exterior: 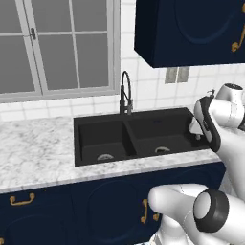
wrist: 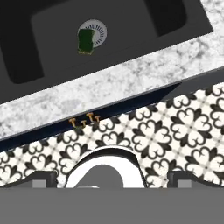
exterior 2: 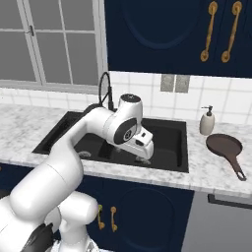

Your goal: Pick the pan and sponge and place them into the sink. Then turn on the water.

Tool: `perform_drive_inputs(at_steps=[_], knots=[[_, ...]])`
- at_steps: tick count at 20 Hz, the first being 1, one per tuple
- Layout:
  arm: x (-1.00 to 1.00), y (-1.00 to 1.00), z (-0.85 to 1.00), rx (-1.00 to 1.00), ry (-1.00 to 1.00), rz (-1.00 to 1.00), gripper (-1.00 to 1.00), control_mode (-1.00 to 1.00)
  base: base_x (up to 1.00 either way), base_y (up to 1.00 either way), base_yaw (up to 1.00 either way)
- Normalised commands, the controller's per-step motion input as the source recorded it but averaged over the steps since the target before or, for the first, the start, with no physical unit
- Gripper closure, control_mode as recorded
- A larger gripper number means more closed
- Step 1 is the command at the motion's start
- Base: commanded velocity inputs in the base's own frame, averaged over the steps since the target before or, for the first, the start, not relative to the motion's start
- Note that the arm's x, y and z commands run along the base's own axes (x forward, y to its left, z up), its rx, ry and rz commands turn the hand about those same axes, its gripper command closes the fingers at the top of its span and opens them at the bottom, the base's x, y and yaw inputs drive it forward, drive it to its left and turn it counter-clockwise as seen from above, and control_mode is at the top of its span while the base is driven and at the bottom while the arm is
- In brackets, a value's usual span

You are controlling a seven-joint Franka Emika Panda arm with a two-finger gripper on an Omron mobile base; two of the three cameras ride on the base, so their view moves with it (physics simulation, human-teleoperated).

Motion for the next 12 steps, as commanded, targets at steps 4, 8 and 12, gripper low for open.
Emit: perform_drive_inputs(at_steps=[4,8,12], knots=[[0.0,0.0,0.0,0.0,0.0,0.0,-1.0,1.0,0.36,-0.41,0.0],[0.0,0.0,0.0,0.0,0.0,0.0,-1.0,1.0,0.47,-0.16,0.0],[0.0,0.0,0.0,0.0,0.0,0.0,-1.0,1.0,0.52,-0.06,0.0]])
